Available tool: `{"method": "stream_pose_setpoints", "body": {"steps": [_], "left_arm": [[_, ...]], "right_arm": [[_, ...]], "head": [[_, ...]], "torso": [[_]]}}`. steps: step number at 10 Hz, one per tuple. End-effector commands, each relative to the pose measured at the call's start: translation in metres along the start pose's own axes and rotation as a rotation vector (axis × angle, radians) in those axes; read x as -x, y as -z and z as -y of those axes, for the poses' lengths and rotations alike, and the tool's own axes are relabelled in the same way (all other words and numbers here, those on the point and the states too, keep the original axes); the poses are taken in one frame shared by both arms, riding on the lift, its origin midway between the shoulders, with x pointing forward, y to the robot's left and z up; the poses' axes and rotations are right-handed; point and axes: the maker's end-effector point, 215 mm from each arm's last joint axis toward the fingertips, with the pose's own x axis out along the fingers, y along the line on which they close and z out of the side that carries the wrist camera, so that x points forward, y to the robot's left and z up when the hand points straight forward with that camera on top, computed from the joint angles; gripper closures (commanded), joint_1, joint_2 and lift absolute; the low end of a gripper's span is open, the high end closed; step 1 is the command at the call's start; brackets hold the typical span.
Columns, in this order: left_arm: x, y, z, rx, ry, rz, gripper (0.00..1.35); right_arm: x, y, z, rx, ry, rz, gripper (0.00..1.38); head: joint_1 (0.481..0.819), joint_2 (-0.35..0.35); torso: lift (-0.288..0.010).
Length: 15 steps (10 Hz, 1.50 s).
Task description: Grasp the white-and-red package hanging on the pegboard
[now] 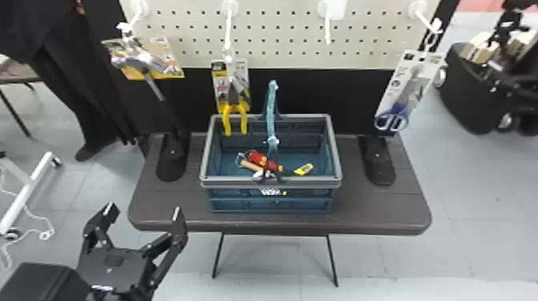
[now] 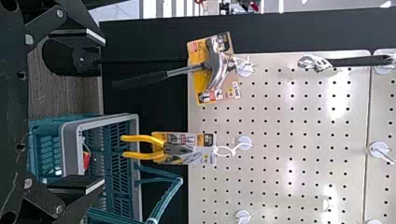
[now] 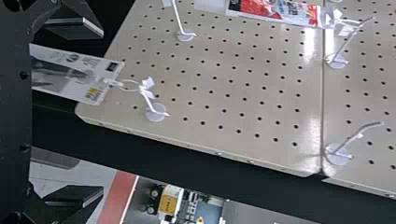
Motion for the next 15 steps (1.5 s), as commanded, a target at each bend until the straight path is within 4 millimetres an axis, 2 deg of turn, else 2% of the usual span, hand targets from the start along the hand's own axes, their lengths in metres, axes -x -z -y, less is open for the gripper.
{"method": "stream_pose_setpoints", "body": {"steps": [1, 2, 4, 5, 7, 8, 10, 12, 13, 15], "left_arm": [[-0.003, -0.002, 0.001, -0.001, 0.006, 0.006, 0.25], [-0.004, -0.003, 0.003, 0.002, 0.011, 0.007, 0.25], [-0.006, -0.002, 0.005, 0.004, 0.018, 0.006, 0.25], [-0.007, -0.003, 0.006, 0.004, 0.021, 0.008, 0.25], [-0.008, -0.004, 0.006, 0.004, 0.021, 0.011, 0.25], [-0.008, -0.003, 0.007, 0.003, 0.022, 0.006, 0.25], [-0.008, -0.002, 0.008, 0.004, 0.024, 0.003, 0.25], [-0.009, -0.001, 0.010, 0.003, 0.030, 0.000, 0.25], [-0.010, -0.002, 0.012, 0.001, 0.036, 0.001, 0.25], [-0.010, 0.000, 0.014, 0.005, 0.038, -0.005, 0.25]], "right_arm": [[-0.009, -0.033, 0.016, 0.051, 0.004, 0.037, 0.12], [-0.024, -0.046, 0.018, 0.056, -0.023, 0.055, 0.12], [-0.060, -0.059, 0.010, 0.016, -0.120, 0.087, 0.12], [-0.080, -0.064, 0.002, 0.006, -0.178, 0.086, 0.12], [-0.110, -0.096, -0.020, 0.014, -0.313, 0.102, 0.12], [-0.120, -0.107, -0.036, 0.011, -0.390, 0.101, 0.13], [-0.136, -0.114, -0.073, -0.025, -0.511, 0.089, 0.13], [-0.154, -0.109, -0.114, -0.144, -0.647, 0.098, 0.12], [-0.160, -0.110, -0.127, -0.177, -0.693, 0.101, 0.13], [-0.170, -0.129, -0.128, -0.171, -0.723, 0.118, 0.13]], "head": [[0.819, 0.008], [0.819, 0.008], [0.819, 0.008], [0.819, 0.008], [0.819, 0.008], [0.819, 0.008], [0.819, 0.008], [0.819, 0.008], [0.819, 0.008], [0.819, 0.008]], "torso": [[-0.100], [-0.100], [-0.100], [-0.100], [-0.100], [-0.100], [-0.100], [-0.100], [-0.100], [-0.100]]}}
